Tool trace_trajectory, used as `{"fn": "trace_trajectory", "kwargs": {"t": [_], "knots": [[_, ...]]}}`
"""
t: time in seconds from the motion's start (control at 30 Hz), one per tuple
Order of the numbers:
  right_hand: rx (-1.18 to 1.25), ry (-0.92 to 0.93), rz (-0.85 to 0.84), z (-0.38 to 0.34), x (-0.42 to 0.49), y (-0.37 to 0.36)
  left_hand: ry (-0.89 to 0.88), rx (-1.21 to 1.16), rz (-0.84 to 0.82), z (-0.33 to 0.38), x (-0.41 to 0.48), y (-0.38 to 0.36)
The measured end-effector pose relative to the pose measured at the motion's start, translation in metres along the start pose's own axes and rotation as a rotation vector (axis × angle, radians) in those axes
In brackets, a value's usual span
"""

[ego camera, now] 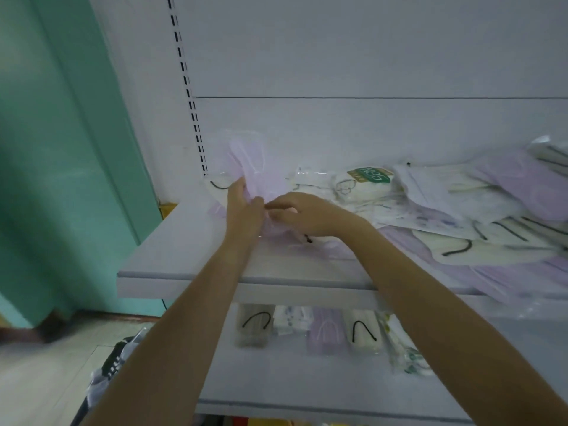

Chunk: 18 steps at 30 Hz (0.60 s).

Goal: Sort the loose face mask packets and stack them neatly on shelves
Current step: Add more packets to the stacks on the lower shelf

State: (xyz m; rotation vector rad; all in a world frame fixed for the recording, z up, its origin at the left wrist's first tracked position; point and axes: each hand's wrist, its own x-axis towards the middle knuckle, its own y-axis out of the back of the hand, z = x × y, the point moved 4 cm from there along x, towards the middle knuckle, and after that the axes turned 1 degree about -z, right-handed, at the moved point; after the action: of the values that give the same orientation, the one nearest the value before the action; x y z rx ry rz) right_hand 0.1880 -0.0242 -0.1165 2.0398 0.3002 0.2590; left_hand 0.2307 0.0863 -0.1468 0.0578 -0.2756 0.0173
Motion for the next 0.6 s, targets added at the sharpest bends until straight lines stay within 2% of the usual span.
{"fn": "trace_trajectory", "kwargs": {"t": [0.07, 0.13, 0.27, 0.43, 0.6], "knots": [[0.054, -0.020, 0.147, 0.008, -0.018, 0.012, -0.062, 0.023, 0.021, 0.006, -0.004, 0.002], [0.006, -0.053, 0.251, 0.021, -0.040, 0.022, -0.131, 0.045, 0.041, 0.012, -0.009, 0.004], [-0.118, -0.165, 0.284, 0.032, -0.084, 0.016, -0.225, 0.025, 0.100, 0.019, -0.019, 0.009], [-0.288, -0.139, 0.208, 0.019, -0.116, -0.024, -0.239, -0.028, 0.155, 0.031, -0.043, 0.024], [-0.351, -0.132, 0.373, 0.003, -0.132, -0.038, -0.204, -0.015, 0.209, 0.028, -0.091, 0.066]]}}
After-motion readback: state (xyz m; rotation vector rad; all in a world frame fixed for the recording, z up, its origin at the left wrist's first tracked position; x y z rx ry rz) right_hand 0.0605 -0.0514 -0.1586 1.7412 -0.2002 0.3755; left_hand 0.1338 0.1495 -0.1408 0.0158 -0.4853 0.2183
